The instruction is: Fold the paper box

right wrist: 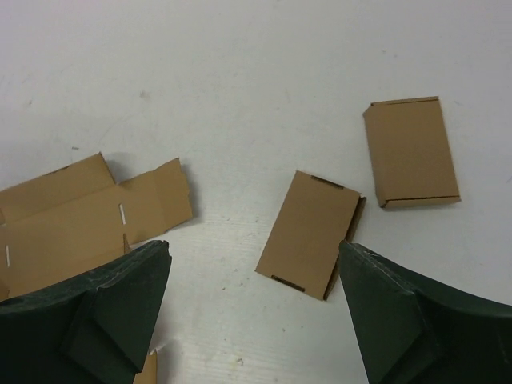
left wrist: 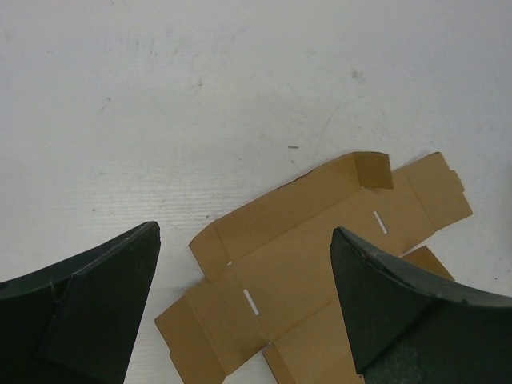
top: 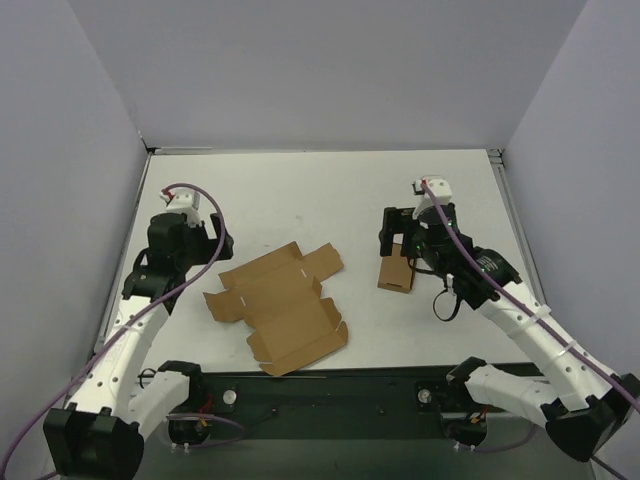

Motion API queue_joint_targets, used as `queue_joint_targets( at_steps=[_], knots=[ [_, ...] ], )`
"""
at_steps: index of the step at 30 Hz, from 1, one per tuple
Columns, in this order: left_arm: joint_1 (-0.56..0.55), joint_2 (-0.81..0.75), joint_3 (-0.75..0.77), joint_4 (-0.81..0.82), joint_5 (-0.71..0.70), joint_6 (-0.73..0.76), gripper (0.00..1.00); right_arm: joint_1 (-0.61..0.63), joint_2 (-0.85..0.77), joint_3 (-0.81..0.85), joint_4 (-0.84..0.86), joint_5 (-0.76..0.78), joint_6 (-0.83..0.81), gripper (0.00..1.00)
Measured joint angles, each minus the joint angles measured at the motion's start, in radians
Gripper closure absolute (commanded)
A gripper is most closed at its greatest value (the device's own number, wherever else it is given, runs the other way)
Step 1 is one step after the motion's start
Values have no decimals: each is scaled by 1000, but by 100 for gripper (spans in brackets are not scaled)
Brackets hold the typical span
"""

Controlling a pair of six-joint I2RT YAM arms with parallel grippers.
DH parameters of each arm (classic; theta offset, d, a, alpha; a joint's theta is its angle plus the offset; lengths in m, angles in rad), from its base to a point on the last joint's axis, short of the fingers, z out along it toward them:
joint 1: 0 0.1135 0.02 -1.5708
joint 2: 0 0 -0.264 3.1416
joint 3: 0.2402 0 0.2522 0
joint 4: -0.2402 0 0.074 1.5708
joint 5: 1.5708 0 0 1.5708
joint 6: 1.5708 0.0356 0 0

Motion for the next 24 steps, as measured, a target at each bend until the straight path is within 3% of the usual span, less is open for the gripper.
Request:
queue_joint_targets(
  at_steps=[3, 11, 24],
  knots=[
    [32, 87, 2, -18, -3, 0, 3, 82, 61, 14, 7, 18, -1, 12],
    [89, 356, 8, -111, 45, -3, 3, 132, 111, 19, 26, 19, 21, 12],
    [120, 545, 32, -116, 176, 11, 33, 137, 3, 19, 46, 20, 21, 11]
  ],
)
